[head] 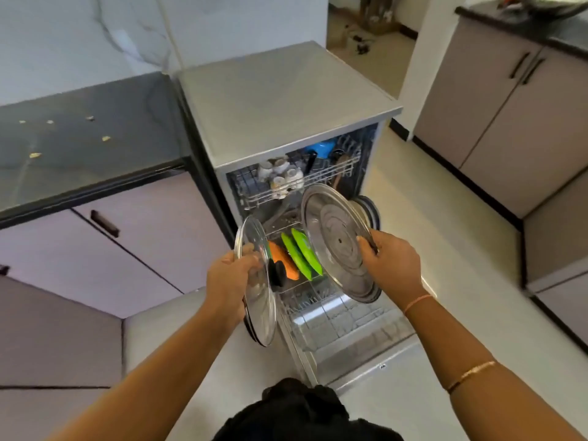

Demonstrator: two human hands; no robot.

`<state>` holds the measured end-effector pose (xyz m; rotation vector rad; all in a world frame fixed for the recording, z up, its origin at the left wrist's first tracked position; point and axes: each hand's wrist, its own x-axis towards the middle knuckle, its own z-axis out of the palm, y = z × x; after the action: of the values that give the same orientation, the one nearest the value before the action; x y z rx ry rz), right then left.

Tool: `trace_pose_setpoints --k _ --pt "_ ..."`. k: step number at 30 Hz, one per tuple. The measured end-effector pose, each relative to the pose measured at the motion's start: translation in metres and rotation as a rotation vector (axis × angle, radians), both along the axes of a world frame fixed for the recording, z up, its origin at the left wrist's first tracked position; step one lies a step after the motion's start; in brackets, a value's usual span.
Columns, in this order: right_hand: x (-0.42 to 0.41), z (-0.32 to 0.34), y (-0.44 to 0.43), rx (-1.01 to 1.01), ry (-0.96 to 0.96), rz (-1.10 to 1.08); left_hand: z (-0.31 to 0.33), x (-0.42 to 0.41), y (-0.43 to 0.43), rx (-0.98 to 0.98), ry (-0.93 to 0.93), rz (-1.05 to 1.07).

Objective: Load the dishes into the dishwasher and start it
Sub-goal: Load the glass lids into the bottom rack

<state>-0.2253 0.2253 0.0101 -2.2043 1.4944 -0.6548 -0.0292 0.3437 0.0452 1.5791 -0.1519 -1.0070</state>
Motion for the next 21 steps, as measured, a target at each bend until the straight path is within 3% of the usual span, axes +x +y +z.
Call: trace_pose_setpoints --k 11,21 --pt "-0.081 -0.035 -0.063 0.152 0.121 -0.171 -0.033 -0.053 -0.066 0.056 -0.008 -0.133" --pt "-0.154 -0.094 -0.177 0.290 0.211 -0.013 -0.075 -0.139 -0.141 0.170 -0.022 0.033"
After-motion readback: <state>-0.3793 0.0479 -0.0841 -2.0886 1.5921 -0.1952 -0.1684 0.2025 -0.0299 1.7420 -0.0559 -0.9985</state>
